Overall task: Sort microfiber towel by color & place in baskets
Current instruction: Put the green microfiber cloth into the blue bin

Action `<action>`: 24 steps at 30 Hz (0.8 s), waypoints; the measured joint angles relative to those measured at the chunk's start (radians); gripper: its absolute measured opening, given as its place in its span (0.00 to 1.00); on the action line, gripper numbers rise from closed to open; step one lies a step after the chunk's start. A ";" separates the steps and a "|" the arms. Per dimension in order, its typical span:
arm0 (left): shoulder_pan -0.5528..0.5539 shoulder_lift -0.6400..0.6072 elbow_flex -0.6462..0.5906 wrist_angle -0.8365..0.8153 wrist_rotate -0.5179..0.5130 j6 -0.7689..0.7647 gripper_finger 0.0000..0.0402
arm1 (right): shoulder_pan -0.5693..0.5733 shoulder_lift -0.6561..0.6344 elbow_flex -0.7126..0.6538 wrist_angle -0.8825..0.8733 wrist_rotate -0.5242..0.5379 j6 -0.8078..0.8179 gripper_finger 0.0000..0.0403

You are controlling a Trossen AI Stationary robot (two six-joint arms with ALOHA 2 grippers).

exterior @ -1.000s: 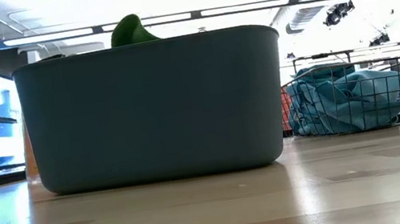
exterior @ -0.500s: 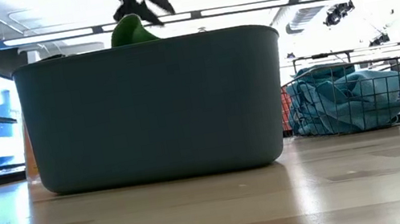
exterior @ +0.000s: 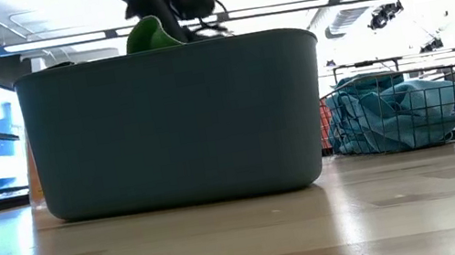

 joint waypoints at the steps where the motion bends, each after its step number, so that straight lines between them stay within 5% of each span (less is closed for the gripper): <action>1: 0.000 0.017 0.000 0.005 0.000 0.000 0.56 | 0.000 0.000 0.000 -0.002 0.000 0.003 0.42; 24: 0.017 0.266 -0.001 0.034 0.020 0.000 0.56 | 0.000 0.000 0.000 -0.040 0.000 0.074 0.42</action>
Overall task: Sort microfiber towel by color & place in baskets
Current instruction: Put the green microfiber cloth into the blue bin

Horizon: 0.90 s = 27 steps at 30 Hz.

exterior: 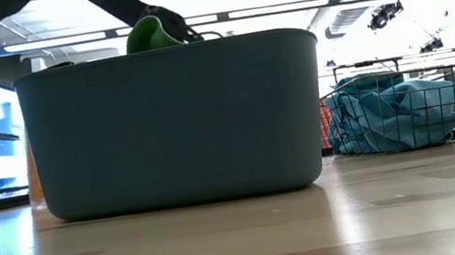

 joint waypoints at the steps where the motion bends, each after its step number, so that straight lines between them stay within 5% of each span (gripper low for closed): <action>1: 0.000 0.012 0.000 0.001 0.005 0.000 0.56 | 0.000 0.000 0.000 -0.001 0.000 0.000 0.42; 12: -0.001 0.043 0.004 -0.022 0.046 0.121 0.52 | 0.000 0.000 0.000 -0.001 -0.005 0.000 0.42; 15: 0.001 0.042 0.003 -0.029 0.051 0.184 0.40 | 0.000 0.000 0.000 -0.001 -0.008 0.000 0.42; 20: 0.003 0.041 0.003 -0.036 0.077 0.247 0.05 | 0.000 0.000 0.000 -0.001 -0.008 0.000 0.42; 27: 0.016 0.041 0.002 -0.036 0.088 0.254 0.01 | 0.000 0.000 0.000 -0.001 -0.008 0.000 0.42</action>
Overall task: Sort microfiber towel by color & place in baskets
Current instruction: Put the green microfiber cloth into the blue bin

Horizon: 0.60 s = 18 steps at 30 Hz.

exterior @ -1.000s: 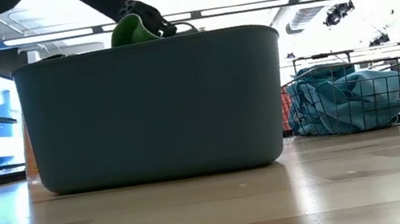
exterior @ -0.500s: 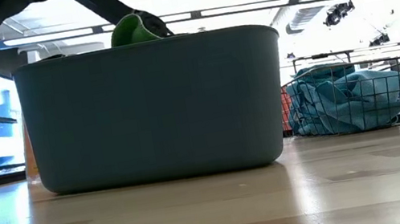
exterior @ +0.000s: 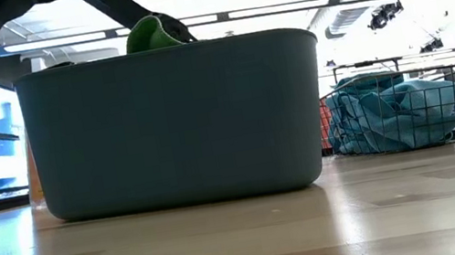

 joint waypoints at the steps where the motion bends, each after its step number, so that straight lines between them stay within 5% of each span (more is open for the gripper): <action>1: 0.002 0.000 0.000 0.000 -0.001 0.001 0.01 | 0.000 0.000 0.000 0.000 0.000 0.001 0.42; 18: 0.009 -0.040 -0.009 -0.012 -0.024 0.009 0.00 | 0.000 0.000 0.000 0.031 -0.048 0.018 0.42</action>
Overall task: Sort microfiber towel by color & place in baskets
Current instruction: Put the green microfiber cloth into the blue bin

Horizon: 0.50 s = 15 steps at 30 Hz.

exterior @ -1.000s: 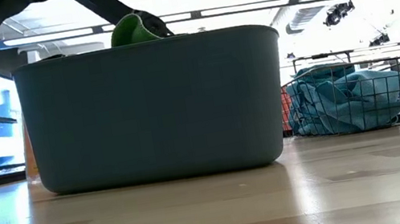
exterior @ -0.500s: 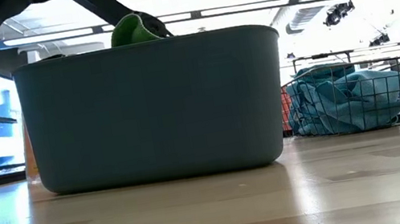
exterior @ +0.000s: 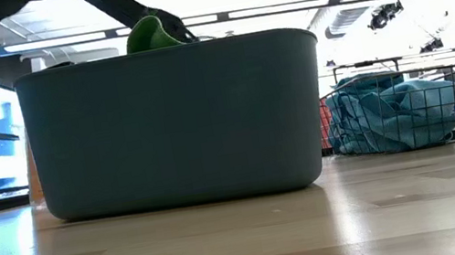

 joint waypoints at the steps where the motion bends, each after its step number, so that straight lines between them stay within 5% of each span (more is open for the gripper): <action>1: 0.004 -0.016 0.000 0.002 -0.002 0.000 0.00 | 0.000 0.000 0.000 0.006 -0.006 0.000 0.42; 15: 0.047 -0.352 0.004 0.120 -0.068 0.069 0.00 | 0.000 0.000 0.000 0.015 -0.016 -0.026 0.42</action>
